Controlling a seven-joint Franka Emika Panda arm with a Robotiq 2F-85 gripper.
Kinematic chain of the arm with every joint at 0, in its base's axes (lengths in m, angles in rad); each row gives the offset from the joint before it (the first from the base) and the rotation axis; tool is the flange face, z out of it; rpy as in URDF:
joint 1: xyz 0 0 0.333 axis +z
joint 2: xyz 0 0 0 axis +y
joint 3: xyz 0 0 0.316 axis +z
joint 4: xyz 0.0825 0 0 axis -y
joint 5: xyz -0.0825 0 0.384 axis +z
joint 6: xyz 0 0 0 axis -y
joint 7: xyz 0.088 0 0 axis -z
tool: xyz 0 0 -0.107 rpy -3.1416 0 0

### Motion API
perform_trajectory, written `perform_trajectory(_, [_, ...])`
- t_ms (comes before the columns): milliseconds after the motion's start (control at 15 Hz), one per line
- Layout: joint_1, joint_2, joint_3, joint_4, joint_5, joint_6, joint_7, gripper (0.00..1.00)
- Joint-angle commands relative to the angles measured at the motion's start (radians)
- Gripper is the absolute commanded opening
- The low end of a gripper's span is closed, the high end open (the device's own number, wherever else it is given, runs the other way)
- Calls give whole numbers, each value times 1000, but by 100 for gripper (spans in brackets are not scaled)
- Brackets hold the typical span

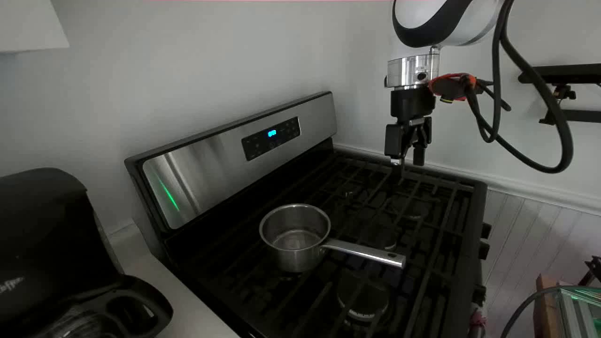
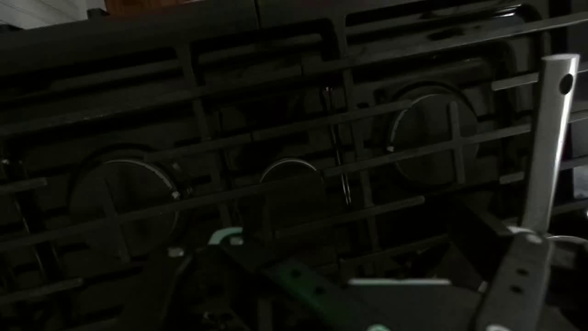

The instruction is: Move the pot to the center of the stove

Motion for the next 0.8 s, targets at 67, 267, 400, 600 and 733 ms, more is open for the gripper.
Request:
perform_trajectory(67, [-20, 1, 19, 1, 4, -1, -3, 100])
perform_trajectory(267, [-20, 1, 19, 1, 4, -1, -3, 100])
perform_trajectory(400, [-20, 1, 19, 1, 4, -1, -3, 100])
perform_trajectory(600, [1, -4, 49, -16, 1, -1, 9, 100])
perform_trajectory(733, [13, -13, 76, -38, 7, 2, 17, 100])
